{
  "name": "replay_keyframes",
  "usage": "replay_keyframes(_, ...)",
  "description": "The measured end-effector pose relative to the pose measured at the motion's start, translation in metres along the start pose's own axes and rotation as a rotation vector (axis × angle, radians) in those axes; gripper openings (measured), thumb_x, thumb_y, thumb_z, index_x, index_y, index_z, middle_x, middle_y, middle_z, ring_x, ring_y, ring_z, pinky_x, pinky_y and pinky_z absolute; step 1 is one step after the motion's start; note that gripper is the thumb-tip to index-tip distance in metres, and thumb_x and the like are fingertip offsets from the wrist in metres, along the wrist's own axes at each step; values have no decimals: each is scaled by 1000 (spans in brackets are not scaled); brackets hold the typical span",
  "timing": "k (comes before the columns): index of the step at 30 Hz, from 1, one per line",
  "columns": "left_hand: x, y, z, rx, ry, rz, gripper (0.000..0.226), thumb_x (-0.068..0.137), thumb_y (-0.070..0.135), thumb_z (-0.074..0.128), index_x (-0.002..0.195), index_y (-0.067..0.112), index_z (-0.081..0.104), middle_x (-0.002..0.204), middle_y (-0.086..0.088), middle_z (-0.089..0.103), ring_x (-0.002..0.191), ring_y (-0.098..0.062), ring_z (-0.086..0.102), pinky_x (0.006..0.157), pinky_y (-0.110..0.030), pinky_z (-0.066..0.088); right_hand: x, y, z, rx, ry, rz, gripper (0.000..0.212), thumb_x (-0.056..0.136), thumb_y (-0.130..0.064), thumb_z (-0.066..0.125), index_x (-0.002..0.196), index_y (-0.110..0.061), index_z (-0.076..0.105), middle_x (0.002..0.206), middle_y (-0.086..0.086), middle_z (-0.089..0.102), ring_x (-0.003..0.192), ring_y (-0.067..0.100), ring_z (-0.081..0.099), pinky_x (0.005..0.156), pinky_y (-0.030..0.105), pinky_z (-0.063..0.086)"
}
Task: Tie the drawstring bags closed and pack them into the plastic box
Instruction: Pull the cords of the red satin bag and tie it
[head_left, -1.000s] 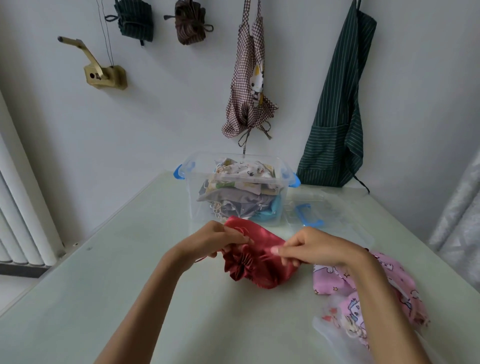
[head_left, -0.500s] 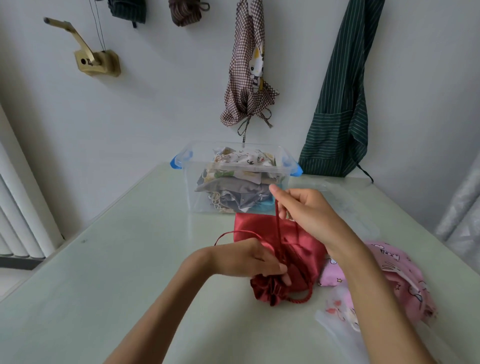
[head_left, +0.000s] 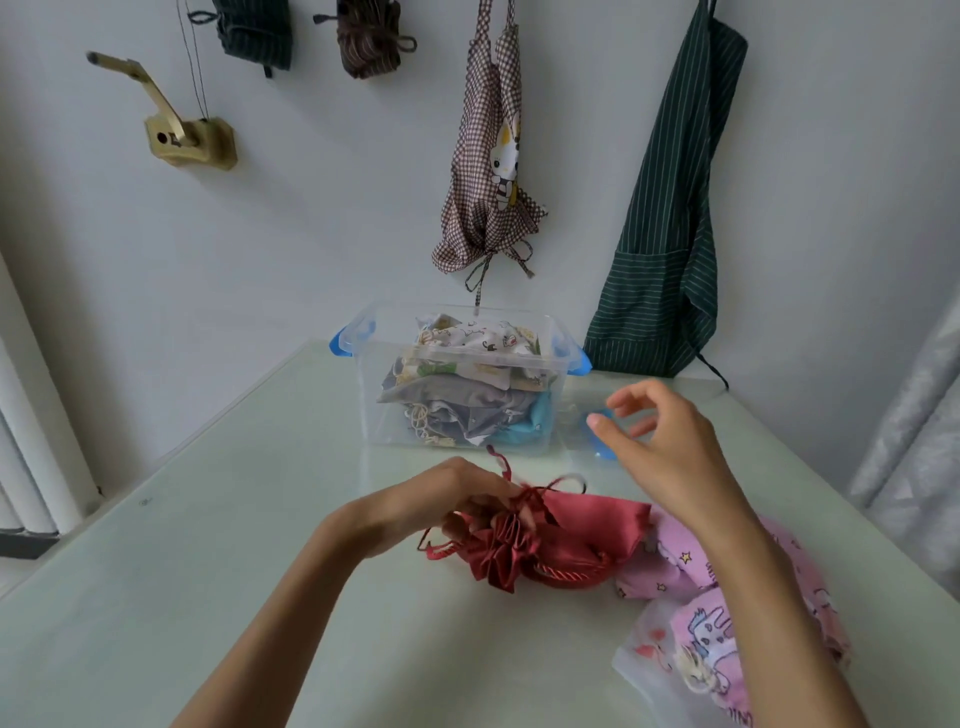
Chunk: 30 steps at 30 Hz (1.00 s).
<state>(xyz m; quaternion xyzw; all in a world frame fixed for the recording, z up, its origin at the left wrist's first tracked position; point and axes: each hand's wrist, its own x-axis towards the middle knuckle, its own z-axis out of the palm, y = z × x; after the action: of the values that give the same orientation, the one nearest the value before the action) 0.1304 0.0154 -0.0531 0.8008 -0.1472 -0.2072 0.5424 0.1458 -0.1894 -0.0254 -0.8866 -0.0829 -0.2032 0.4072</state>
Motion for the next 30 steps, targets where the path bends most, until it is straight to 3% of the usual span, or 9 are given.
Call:
replay_keyframes(3, 3, -1, -3, -49, 74, -33, 29, 93, 23, 46, 78, 9, 68, 71, -10, 50, 48, -7, 40, 52, -20, 31, -5, -5, -6, 82, -336, -103, 18, 79, -17, 71, 88, -33, 67, 86, -10, 65, 77, 6, 55, 65, 11, 39)
replay_keyframes(6, 5, -1, -3, -77, 110, -67, 22, 90, 23, 49, 83, 6, 62, 69, -8, 51, 47, -7, 43, 51, -20, 32, -11, -10, 6, -19, -562, -175, 28, 79, -20, 72, 96, -42, 69, 87, -13, 63, 77, 5, 52, 70, 11, 40)
replay_keyframes(10, 2, -1, -4, -58, 101, -68, 26, 92, 21, 48, 77, 10, 66, 65, 0, 58, 52, -8, 49, 52, -17, 38, -14, -10, 27, -95, -474, -158, 13, 80, -27, 71, 85, -39, 72, 79, -13, 62, 77, 14, 57, 78, 32, 47)
replay_keyframes(16, -4, -8, -20, -249, 245, -77, 22, 92, 22, 53, 76, 15, 68, 70, 2, 60, 63, -8, 55, 61, -20, 46, -14, -18, 8, 221, -493, -48, 16, 90, -26, 60, 82, -18, 72, 81, -10, 70, 61, -11, 54, 67, 11, 39)
replay_keyframes(19, -4, -4, -17, -392, 205, -67, 18, 87, 24, 61, 74, 16, 71, 69, 1, 62, 58, -7, 55, 55, -16, 41, -14, -24, 15, 525, -486, 32, 23, 95, -14, 49, 77, -8, 62, 71, 0, 69, 64, 1, 61, 68, 13, 45)
replay_keyframes(21, -5, 0, -14, -418, 174, -60, 21, 86, 27, 64, 71, 16, 73, 68, 1, 64, 56, -5, 55, 53, -16, 35, -11, -24, 23, 648, -399, 118, 24, 96, -15, 47, 74, -7, 54, 52, 0, 57, 50, 9, 52, 60, 21, 43)
replay_keyframes(25, -8, 1, -12, -428, 185, -35, 23, 88, 31, 62, 77, 13, 73, 64, 3, 62, 48, 0, 51, 45, -12, 31, -9, -17, 23, 375, -248, 63, 32, 94, -30, 53, 65, -14, 55, 41, -10, 35, 45, 8, 29, 47, 19, 25)
replay_keyframes(27, -8, -1, -12, -427, 214, -18, 20, 88, 30, 63, 82, 15, 75, 67, 6, 63, 52, 2, 53, 46, -8, 37, -12, -24, 14, 315, -253, -19, 33, 91, -32, 57, 63, -16, 62, 45, -8, 44, 50, 11, 36, 47, 17, 30)
replay_keyframes(30, -6, -1, -10, -488, 264, 18, 16, 86, 25, 65, 77, 17, 76, 70, 8, 67, 57, 3, 59, 54, -6, 49, -17, -39, -6, 131, -411, -132, 30, 87, -37, 62, 63, -20, 70, 65, 6, 63, 62, 12, 52, 63, 19, 39)
